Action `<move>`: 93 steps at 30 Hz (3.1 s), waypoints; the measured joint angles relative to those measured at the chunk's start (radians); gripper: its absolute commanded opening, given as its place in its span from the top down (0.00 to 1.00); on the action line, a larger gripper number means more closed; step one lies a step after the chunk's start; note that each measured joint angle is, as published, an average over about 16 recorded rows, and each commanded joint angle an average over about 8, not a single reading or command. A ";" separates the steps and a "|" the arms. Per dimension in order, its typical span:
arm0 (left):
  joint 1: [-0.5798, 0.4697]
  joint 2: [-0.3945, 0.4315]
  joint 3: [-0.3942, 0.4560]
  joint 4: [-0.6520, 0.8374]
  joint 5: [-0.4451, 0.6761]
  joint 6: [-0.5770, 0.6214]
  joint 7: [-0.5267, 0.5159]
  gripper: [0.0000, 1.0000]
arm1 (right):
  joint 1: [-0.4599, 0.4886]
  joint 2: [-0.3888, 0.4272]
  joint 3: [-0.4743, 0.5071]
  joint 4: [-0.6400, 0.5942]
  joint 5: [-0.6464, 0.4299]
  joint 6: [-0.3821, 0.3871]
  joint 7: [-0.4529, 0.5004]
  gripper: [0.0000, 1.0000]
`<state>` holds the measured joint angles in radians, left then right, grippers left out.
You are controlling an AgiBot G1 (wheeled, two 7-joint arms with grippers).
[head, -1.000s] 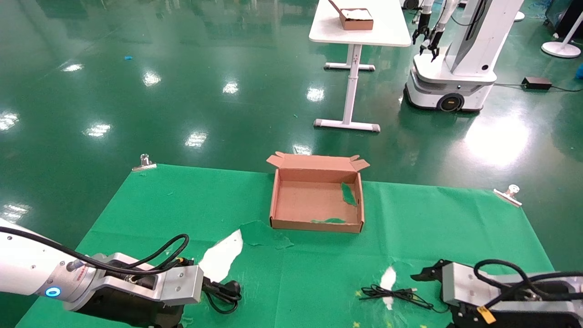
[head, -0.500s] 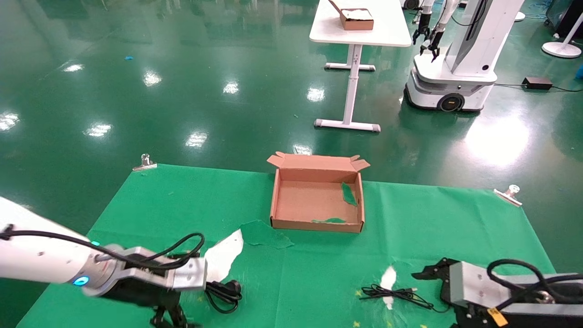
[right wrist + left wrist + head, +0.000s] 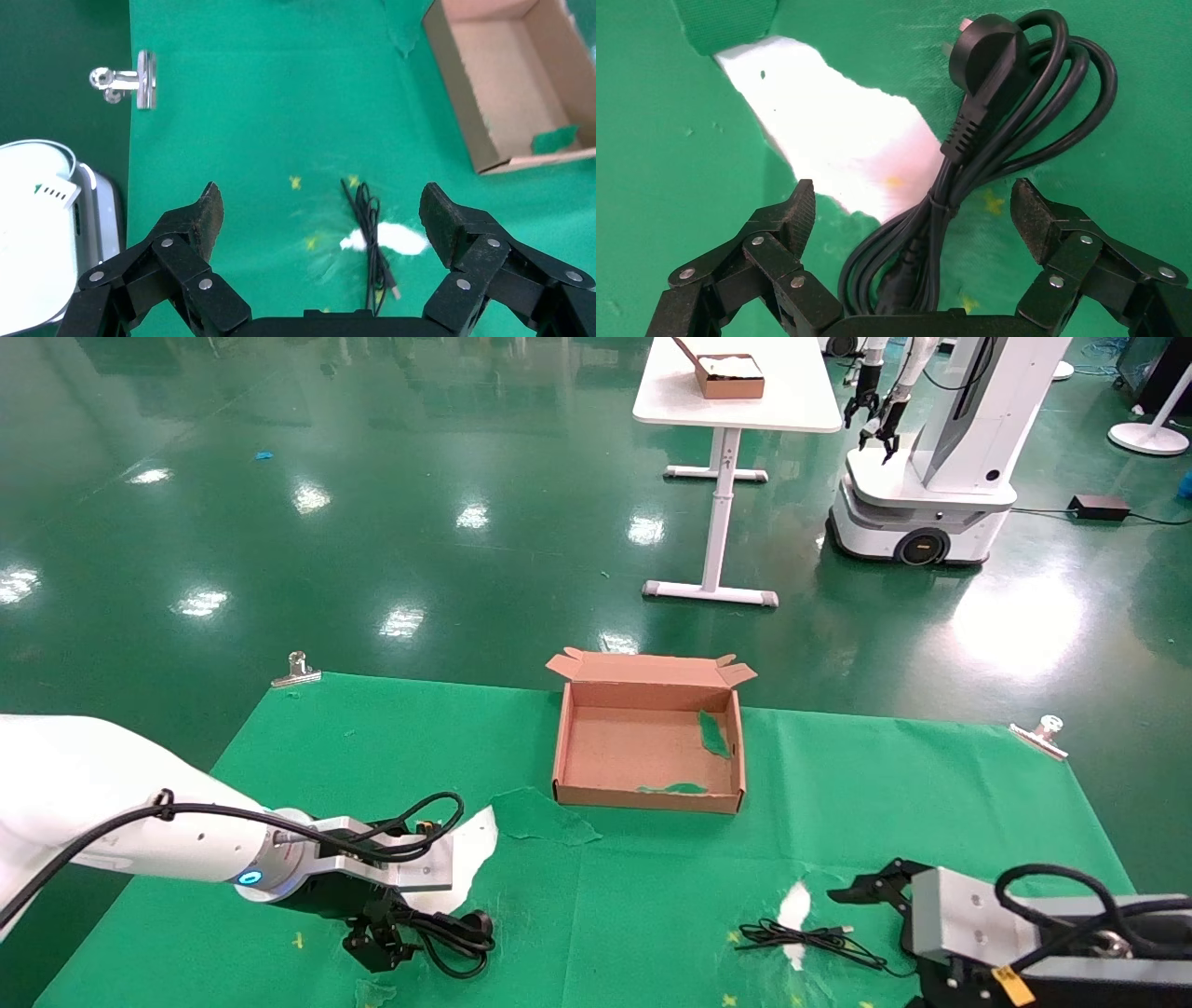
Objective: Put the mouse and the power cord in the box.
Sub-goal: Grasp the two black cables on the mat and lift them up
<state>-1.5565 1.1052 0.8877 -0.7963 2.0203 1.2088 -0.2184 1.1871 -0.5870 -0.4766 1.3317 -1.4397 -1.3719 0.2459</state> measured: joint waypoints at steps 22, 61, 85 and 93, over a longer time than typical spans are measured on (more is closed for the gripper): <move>-0.003 0.021 -0.002 0.050 -0.003 -0.031 0.040 0.00 | 0.208 -0.368 -0.224 -0.389 -0.500 0.083 0.069 0.00; -0.004 0.022 -0.002 0.055 -0.005 -0.032 0.043 1.00 | 0.292 -0.494 -0.231 -0.661 -0.517 0.162 -0.046 1.00; -0.054 0.010 -0.032 0.048 -0.050 0.000 0.040 1.00 | 0.326 -0.446 -0.220 -0.590 -0.520 0.147 -0.038 1.00; -0.118 0.060 -0.075 0.051 -0.112 -0.018 0.055 1.00 | 0.372 -0.364 -0.199 -0.432 -0.542 0.126 0.032 1.00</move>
<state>-1.6750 1.1654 0.8129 -0.7454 1.9080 1.1910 -0.1631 1.5588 -0.9506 -0.6757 0.8996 -1.9820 -1.2464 0.2782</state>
